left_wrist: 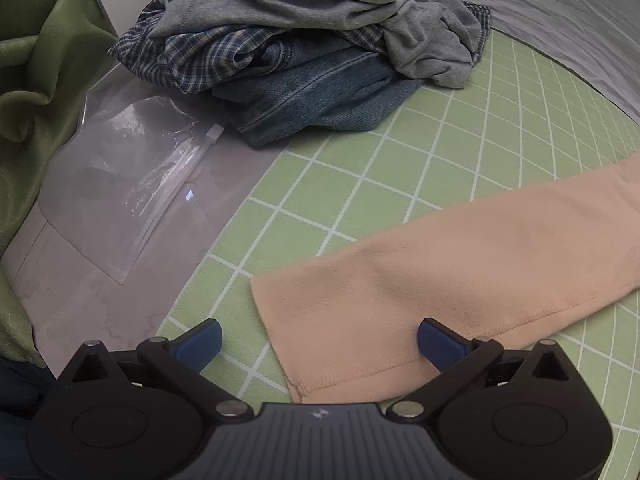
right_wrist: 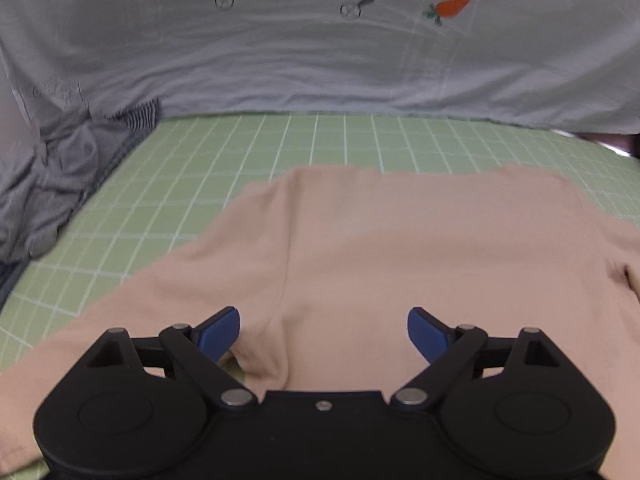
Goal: Fold clothes
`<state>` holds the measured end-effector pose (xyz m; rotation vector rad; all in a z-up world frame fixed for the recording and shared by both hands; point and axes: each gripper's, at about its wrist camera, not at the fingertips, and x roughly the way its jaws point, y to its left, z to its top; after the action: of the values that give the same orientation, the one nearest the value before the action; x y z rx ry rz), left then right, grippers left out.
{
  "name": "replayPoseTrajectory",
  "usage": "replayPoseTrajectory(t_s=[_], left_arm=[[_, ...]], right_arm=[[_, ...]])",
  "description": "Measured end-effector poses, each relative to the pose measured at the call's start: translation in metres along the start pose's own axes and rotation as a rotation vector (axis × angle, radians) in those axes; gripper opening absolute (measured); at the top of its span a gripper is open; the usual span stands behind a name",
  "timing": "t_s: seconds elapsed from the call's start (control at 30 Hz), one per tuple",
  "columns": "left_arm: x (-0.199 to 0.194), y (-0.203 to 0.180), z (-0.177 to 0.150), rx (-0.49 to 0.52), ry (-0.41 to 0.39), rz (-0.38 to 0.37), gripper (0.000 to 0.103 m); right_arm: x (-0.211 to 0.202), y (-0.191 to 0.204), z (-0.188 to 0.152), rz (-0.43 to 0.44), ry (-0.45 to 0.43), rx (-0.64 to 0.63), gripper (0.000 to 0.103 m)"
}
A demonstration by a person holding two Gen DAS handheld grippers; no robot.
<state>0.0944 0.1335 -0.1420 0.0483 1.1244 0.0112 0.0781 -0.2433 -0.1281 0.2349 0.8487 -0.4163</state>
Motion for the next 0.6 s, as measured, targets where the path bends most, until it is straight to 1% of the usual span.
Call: replayPoseTrajectory(t_s=[0.07,0.1,0.2,0.3,0.4,0.47,0.53,0.6], left_arm=[[0.0,0.001,0.0,0.002,-0.003,-0.005,0.103],[0.001,0.001,0.0,0.001,-0.005,-0.008,0.103],[0.001,0.003,-0.001,-0.008,-0.011,-0.015,0.103],[0.0,0.002,-0.001,-0.011,-0.013,-0.012,0.103],[-0.001,0.0,-0.002,-0.009,-0.021,-0.003,0.103],[-0.001,-0.001,-0.003,-0.006,-0.028,0.004,0.103],[-0.002,-0.003,-0.004,-0.004,-0.036,0.009,0.102],[-0.004,-0.004,-0.006,-0.004,-0.048,0.005,0.099]], right_arm=[[0.007,0.001,-0.009,-0.003,0.049,0.0,0.091],[0.008,0.002,-0.014,-0.01,0.054,-0.021,0.092],[0.003,0.008,-0.024,-0.031,0.058,-0.07,0.093],[-0.011,0.003,-0.027,-0.032,0.038,-0.047,0.093],[-0.027,-0.008,-0.033,-0.051,0.017,-0.018,0.093],[-0.035,-0.018,-0.037,-0.079,0.01,-0.007,0.093],[-0.041,-0.031,-0.041,-0.121,0.019,0.011,0.093],[-0.046,-0.047,-0.047,-0.15,0.03,0.042,0.093]])
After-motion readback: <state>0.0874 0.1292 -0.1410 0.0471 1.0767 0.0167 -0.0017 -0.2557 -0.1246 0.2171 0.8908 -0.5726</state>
